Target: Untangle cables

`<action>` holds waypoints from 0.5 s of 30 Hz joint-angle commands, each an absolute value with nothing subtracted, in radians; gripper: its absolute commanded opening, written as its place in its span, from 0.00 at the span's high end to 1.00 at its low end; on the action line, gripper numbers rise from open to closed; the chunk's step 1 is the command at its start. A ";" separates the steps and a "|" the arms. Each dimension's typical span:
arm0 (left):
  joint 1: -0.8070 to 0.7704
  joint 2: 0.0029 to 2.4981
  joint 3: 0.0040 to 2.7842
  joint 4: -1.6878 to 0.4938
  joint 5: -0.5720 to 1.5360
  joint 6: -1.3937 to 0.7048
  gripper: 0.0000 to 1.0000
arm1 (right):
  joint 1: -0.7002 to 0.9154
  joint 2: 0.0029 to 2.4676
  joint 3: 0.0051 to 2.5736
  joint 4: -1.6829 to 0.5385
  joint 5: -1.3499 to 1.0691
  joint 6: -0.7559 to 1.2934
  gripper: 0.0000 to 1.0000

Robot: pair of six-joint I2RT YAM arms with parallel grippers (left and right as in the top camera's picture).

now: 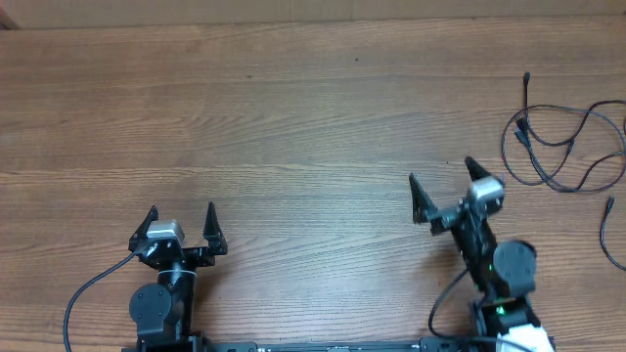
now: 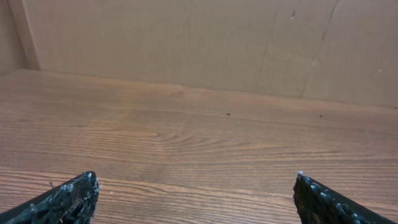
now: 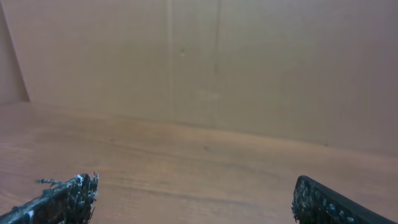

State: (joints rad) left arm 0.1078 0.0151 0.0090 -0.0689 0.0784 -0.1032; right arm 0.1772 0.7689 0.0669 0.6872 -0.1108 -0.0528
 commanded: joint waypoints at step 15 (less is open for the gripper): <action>0.118 0.004 0.005 -0.072 0.075 -0.089 0.00 | 0.123 0.123 0.008 0.042 -0.027 -0.054 0.00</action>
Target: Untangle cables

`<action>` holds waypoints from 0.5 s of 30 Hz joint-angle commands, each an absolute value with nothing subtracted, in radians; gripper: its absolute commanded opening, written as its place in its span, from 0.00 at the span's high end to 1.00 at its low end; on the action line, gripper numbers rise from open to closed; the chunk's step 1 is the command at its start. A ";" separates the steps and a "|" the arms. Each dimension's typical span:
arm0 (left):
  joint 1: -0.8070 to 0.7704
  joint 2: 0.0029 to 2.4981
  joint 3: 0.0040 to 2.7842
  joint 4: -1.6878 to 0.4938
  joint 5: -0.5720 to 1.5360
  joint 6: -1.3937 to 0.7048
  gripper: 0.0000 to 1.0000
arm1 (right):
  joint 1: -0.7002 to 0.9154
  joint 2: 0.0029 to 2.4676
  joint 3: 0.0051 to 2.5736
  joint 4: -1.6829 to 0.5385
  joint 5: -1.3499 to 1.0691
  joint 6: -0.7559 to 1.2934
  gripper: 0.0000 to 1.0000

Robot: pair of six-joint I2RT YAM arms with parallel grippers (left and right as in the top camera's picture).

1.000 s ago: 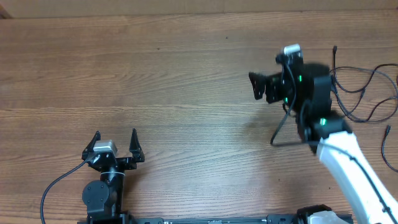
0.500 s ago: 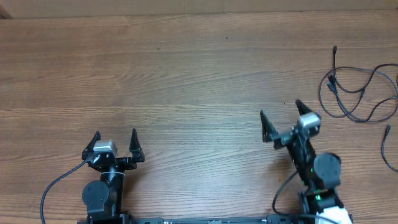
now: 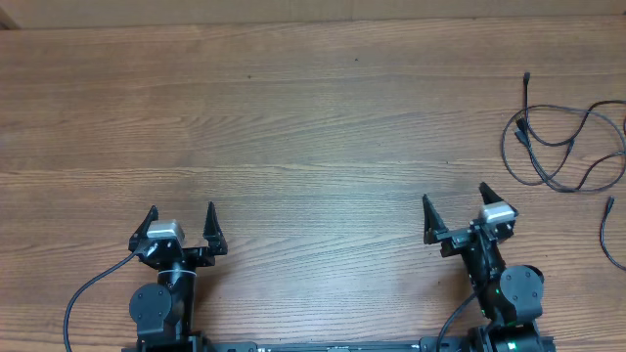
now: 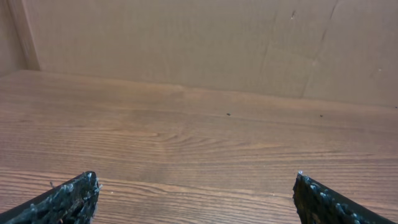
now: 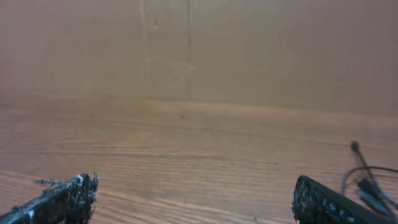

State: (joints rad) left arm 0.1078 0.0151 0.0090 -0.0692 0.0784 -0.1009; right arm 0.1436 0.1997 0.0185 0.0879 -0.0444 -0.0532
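A tangle of thin black cables lies at the table's right edge in the overhead view; its near strands show at the right of the right wrist view. My right gripper stands open and empty near the front, left of and nearer than the tangle, its fingertips wide apart. My left gripper is open and empty at the front left, far from the cables, with its fingertips spread over bare wood.
The wooden table stretches out ahead of both arms. A brown cardboard wall stands along its far edge. A separate black cable end lies at the right edge, nearer than the tangle.
My right arm has drawn back toward the front edge and turned right, so the cables now show in its wrist view. The left arm has not moved.
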 commanded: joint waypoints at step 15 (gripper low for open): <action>0.118 0.004 0.005 -0.073 0.075 -0.089 0.00 | 0.076 0.003 0.008 -0.084 -0.020 -0.054 0.00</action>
